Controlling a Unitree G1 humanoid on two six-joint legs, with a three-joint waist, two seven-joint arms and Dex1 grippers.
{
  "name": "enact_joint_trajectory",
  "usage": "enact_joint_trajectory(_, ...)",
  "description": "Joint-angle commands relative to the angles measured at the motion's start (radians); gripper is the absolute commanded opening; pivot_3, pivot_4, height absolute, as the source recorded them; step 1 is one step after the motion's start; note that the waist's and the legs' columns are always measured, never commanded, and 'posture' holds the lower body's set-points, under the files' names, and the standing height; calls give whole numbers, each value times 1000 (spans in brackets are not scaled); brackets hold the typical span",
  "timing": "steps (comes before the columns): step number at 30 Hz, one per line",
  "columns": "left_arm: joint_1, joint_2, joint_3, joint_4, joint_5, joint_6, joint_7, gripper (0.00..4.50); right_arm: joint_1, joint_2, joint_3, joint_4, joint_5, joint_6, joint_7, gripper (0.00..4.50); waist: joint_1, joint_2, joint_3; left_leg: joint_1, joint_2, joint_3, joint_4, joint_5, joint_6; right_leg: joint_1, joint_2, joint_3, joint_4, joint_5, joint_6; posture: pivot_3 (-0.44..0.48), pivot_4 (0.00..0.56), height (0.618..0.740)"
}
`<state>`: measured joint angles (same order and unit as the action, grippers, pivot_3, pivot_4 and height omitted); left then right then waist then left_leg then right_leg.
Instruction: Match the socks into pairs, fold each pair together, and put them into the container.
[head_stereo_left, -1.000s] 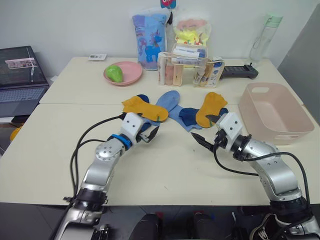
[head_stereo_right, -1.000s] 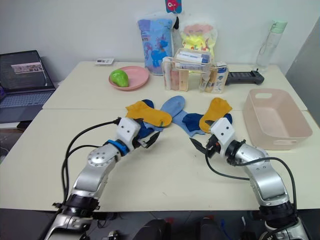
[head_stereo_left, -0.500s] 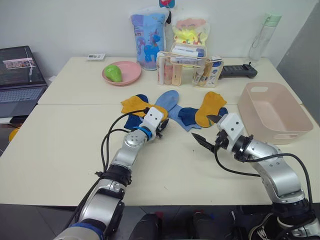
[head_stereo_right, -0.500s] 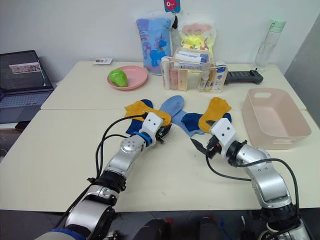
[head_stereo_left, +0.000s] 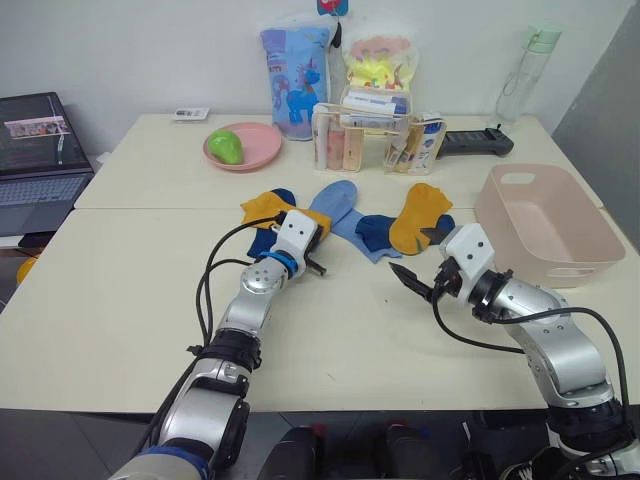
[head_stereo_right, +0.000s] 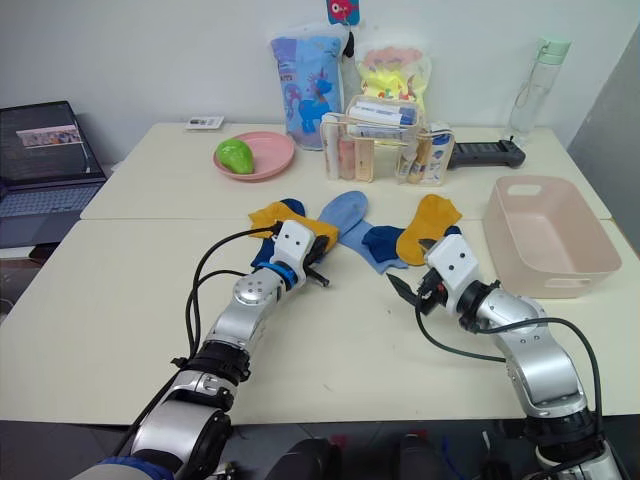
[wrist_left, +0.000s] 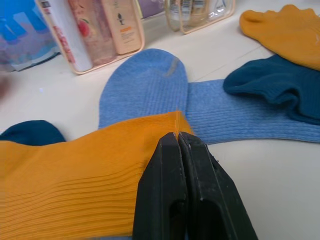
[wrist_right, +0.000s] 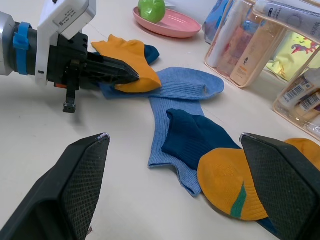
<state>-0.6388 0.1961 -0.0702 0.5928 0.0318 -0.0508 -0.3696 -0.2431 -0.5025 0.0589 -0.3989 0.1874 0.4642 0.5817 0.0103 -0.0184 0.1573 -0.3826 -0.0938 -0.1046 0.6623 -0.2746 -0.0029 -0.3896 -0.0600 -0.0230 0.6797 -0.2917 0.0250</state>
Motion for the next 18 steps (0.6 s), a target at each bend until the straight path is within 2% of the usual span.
enact_joint_trajectory(1, 3, 13, 36, -91, -61, 23, -47, 40, -2, 3, -14, -48, 10, -18, -4, 4500, -1, 0, 0, 0, 0, 0, 0, 0, 0, 0, 0, 0, 0, 0, 0, 0, 150, 740)
enact_joint_trajectory(8, 36, 8, 45, -177, -132, 36, -132, 40, -7, 9, -7, -45, 9, -21, -4, 4500, -4, 0, 0, 0, 0, 0, 0, 0, 0, 0, 0, 0, 0, 0, 0, 0, 150, 740)
enact_joint_trajectory(9, 41, 7, 44, -184, -139, 43, -142, 207, -6, 9, -7, -45, 8, -22, -3, 4500, -4, 0, 0, 0, 0, 0, 0, 0, 0, 0, 0, 0, 0, 0, 0, 0, 150, 740)
enact_joint_trajectory(11, 43, 14, 27, -176, -117, 46, -147, 627, -5, 9, -5, -47, 8, -20, -3, 4500, -4, 0, 0, 0, 0, 0, 0, 0, 0, 0, 0, 0, 0, 0, 0, 0, 150, 740)
enact_joint_trajectory(13, 35, 35, -21, -135, -34, 16, -123, 1244, -3, 5, 2, -55, 7, -17, 5, 4500, -4, 0, 0, 0, 0, 0, 0, 0, 0, 0, 0, 0, 0, 0, 0, 0, 150, 740)
enact_joint_trajectory(18, -4, 27, -52, -39, 31, -17, -61, 2928, 1, -13, 23, -80, 11, -1, 29, 4500, -3, 0, 0, 0, 0, 0, 0, 0, 0, 0, 0, 0, 0, 0, 0, 0, 150, 740)
